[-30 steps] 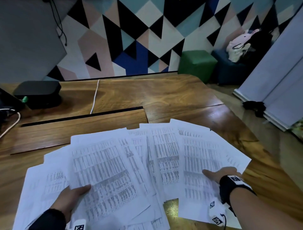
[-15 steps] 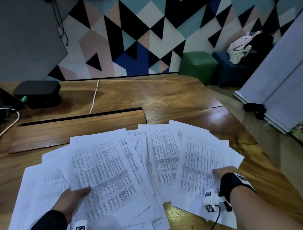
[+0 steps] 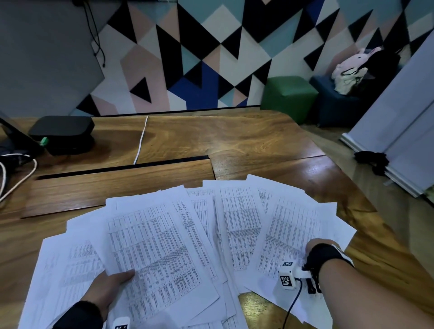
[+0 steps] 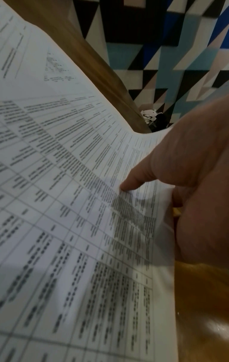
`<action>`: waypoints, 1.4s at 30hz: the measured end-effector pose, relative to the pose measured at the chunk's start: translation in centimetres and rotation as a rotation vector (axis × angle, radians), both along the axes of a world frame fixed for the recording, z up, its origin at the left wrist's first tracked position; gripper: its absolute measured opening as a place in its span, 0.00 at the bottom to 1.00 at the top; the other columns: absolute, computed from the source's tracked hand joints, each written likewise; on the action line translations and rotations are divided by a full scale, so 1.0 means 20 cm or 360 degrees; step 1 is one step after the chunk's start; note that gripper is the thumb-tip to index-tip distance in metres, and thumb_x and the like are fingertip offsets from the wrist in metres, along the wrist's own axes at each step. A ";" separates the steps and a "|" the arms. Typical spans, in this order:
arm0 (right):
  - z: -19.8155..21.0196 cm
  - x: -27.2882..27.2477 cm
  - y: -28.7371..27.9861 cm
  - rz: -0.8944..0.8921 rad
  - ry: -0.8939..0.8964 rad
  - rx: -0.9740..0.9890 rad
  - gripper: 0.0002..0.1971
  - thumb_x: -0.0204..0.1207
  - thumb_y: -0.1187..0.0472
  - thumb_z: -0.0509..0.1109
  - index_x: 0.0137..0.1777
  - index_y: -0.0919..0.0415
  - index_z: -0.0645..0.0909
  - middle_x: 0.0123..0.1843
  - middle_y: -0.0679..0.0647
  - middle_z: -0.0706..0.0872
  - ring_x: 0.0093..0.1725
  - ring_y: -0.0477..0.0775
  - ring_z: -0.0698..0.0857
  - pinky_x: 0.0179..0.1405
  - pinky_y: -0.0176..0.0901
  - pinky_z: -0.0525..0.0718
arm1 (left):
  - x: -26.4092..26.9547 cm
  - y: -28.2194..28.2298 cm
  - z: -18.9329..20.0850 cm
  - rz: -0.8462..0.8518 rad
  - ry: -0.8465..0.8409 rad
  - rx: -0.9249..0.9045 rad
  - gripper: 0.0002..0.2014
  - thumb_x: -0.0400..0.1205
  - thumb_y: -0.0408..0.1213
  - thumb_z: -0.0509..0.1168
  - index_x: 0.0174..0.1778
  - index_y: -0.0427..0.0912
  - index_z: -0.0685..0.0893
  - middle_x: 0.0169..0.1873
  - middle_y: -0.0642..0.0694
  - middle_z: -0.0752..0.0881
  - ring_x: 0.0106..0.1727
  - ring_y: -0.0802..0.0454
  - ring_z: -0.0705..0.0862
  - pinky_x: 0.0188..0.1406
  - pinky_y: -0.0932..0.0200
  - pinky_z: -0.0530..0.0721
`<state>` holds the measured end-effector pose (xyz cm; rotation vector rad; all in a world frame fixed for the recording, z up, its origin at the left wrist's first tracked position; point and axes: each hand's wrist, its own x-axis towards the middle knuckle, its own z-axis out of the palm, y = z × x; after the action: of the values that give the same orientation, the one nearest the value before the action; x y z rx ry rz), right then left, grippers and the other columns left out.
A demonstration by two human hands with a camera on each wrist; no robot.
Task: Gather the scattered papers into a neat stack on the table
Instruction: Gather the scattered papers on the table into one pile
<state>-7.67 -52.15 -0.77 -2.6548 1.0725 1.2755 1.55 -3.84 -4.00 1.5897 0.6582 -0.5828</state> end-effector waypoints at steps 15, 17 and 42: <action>-0.15 0.03 -0.09 -0.0901 -0.0704 0.0386 0.21 0.68 0.55 0.70 0.60 0.66 0.79 0.61 0.58 0.82 0.59 0.59 0.82 0.52 0.47 0.83 | 0.01 0.03 -0.04 -0.0008 -0.0002 0.0010 0.13 0.77 0.23 0.69 0.58 0.30 0.83 0.49 0.30 0.89 0.49 0.31 0.89 0.54 0.38 0.85; -0.09 0.06 -0.01 -0.1292 -0.1148 0.0387 0.10 0.69 0.69 0.69 0.50 0.71 0.82 0.49 0.62 0.86 0.50 0.62 0.85 0.45 0.46 0.82 | 0.02 0.03 -0.04 -0.0026 0.0009 0.0014 0.12 0.77 0.24 0.69 0.57 0.30 0.84 0.49 0.30 0.90 0.49 0.31 0.89 0.55 0.37 0.85; -0.18 0.23 0.25 -0.1008 -0.0762 0.0322 0.49 0.55 0.27 0.73 0.69 0.62 0.77 0.60 0.63 0.85 0.52 0.65 0.87 0.48 0.54 0.86 | 0.00 0.04 -0.05 -0.0154 -0.0036 0.0107 0.15 0.77 0.24 0.70 0.61 0.32 0.83 0.53 0.35 0.89 0.53 0.36 0.88 0.63 0.40 0.83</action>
<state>-3.04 -47.08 -4.32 -2.0418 1.4230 0.5561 1.47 -3.03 -4.95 1.6956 0.5919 -0.6186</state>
